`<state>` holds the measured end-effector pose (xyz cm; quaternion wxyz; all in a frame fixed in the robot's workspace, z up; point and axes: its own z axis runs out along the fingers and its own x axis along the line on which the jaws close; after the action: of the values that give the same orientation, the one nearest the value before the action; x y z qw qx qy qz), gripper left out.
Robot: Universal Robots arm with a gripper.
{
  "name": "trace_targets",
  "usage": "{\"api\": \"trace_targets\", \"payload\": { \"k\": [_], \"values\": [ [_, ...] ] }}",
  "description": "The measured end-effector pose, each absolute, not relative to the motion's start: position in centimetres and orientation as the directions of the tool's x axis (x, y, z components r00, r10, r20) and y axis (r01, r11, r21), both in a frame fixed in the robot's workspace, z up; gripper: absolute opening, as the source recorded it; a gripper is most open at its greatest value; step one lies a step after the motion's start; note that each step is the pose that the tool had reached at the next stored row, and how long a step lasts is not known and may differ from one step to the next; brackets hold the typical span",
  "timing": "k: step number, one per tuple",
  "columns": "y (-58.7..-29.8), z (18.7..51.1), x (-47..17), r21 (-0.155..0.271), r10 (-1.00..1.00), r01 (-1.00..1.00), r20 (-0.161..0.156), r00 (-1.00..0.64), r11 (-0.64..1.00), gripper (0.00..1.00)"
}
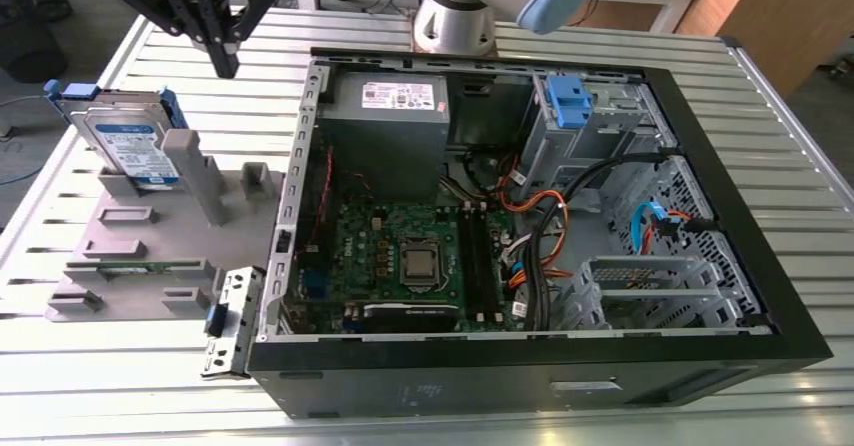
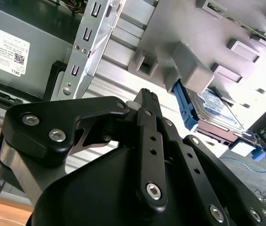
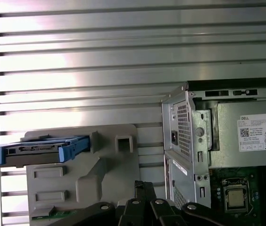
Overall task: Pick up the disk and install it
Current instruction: 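Reach for the disk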
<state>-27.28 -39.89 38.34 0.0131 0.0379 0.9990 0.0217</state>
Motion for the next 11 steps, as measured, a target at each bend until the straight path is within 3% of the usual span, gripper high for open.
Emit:
{"api": "trace_targets", "payload": {
  "k": [11],
  "values": [
    [-39.9,38.1,-29.4,0.044,0.076,0.075,-0.025,-0.997,0.996,0.11]
  ]
}}
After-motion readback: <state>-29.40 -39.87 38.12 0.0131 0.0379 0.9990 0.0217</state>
